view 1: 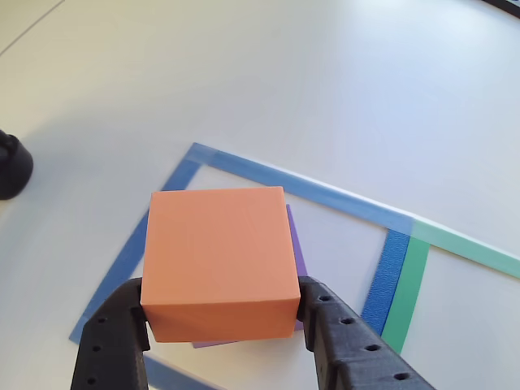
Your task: Tower of hanoi
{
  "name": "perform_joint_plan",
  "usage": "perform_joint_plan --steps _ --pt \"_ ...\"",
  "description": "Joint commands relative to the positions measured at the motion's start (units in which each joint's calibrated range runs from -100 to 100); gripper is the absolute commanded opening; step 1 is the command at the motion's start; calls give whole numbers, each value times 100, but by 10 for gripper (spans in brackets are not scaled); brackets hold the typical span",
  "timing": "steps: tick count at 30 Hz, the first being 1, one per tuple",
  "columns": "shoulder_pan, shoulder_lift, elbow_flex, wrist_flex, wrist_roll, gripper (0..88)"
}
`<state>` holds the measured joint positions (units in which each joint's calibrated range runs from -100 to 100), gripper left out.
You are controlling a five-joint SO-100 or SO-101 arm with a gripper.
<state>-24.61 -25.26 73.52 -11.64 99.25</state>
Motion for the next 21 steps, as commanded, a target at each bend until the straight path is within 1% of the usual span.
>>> perform_joint_plan --steps 1,12,21 --pt "193 363 -87 -693 75 128" --pt "246 1404 -414 -1527 75 127" --pt "193 1741 -559 -1745 75 128"
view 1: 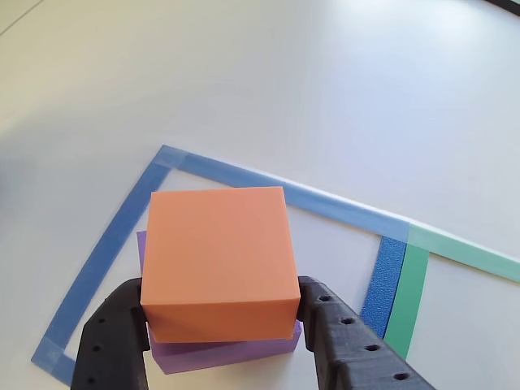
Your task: Tower of hanoi
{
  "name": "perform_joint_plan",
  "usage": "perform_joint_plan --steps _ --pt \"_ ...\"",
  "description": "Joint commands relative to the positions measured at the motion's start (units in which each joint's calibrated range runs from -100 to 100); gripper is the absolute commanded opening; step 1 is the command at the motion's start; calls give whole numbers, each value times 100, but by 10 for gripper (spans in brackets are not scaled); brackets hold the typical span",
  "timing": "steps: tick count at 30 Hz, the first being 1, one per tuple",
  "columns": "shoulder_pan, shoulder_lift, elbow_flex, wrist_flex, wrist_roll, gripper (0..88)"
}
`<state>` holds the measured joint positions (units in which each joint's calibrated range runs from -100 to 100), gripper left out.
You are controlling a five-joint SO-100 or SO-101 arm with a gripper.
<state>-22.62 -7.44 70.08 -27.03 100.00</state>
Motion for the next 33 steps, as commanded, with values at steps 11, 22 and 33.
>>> perform_joint_plan --steps 11,22,33 --pt "31 391 -279 -554 0 137" --pt "8 816 -333 -1008 0 211" --pt "-37 696 -370 -1048 0 301"
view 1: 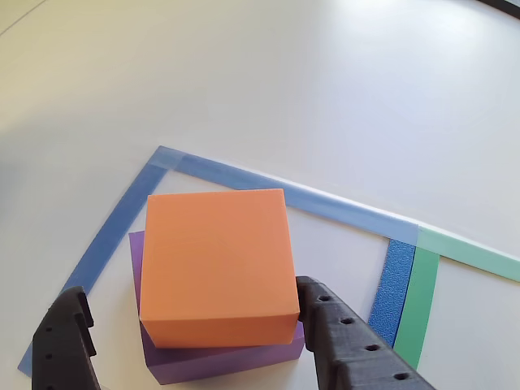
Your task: Tower of hanoi
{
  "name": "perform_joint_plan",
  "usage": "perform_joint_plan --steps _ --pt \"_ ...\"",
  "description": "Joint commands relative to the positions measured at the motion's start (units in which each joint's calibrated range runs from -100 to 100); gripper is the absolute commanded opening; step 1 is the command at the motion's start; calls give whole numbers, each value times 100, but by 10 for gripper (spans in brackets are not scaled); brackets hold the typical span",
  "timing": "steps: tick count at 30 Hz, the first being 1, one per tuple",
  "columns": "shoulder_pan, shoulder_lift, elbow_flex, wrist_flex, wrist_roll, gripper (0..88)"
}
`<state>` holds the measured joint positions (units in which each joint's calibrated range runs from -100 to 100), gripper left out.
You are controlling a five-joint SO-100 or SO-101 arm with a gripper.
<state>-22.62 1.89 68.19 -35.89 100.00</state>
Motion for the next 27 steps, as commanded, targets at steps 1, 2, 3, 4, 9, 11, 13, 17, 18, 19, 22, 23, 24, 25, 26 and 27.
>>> perform_joint_plan --steps 1,2,3,4,9,11,13,17,18,19,22,23,24,25,26,27 --pt "-37 -301 -190 -139 0 302" --pt "-45 -373 -199 -106 0 300" --pt "-53 -494 -217 -1 0 297" --pt "-60 -638 -235 112 0 293" --pt "-60 -1720 -717 1642 0 272" --pt "-37 -2208 -1026 2508 0 264" --pt "16 -2721 -1398 3520 0 242" --pt "222 -3691 -2443 6150 0 160" --pt "298 -3875 -2770 6838 0 100" --pt "374 -4003 -3043 7364 0 59" --pt "672 -4252 -3943 8983 0 1" --pt "763 -4268 -4224 9380 0 0" --pt "862 -4268 -4542 9768 0 0" --pt "954 -4252 -4797 10076 0 0" --pt "1084 -4236 -5106 10464 0 0" --pt "1221 -4228 -5406 10853 0 0"
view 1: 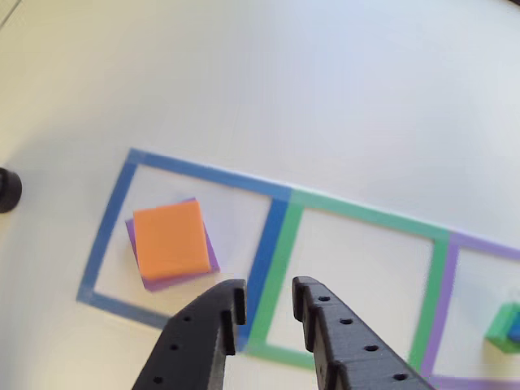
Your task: Tower of hanoi
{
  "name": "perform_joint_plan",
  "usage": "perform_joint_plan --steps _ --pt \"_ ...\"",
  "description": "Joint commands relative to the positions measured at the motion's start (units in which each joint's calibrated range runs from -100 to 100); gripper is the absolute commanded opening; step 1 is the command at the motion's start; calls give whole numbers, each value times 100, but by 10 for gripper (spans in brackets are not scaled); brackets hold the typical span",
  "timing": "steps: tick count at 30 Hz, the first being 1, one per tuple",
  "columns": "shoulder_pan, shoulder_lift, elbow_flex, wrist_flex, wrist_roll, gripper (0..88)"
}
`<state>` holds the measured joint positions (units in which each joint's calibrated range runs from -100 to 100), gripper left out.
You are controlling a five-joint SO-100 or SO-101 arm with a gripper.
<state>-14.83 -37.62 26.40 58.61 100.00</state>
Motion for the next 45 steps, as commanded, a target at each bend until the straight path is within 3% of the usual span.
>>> perform_joint_plan --steps 1,8,16,29,31,32,36,45 --pt "594 -260 -1508 1751 0 0" --pt "1738 108 -3171 3564 0 0" --pt "2882 36 -3826 4114 0 0" --pt "4750 -541 -3144 4042 0 12" --pt "4887 -805 -2599 3775 0 30" --pt "4941 -998 -2163 3507 0 108" --pt "5070 -2071 164 1897 0 213" --pt "4979 -3281 4262 -1940 0 312"
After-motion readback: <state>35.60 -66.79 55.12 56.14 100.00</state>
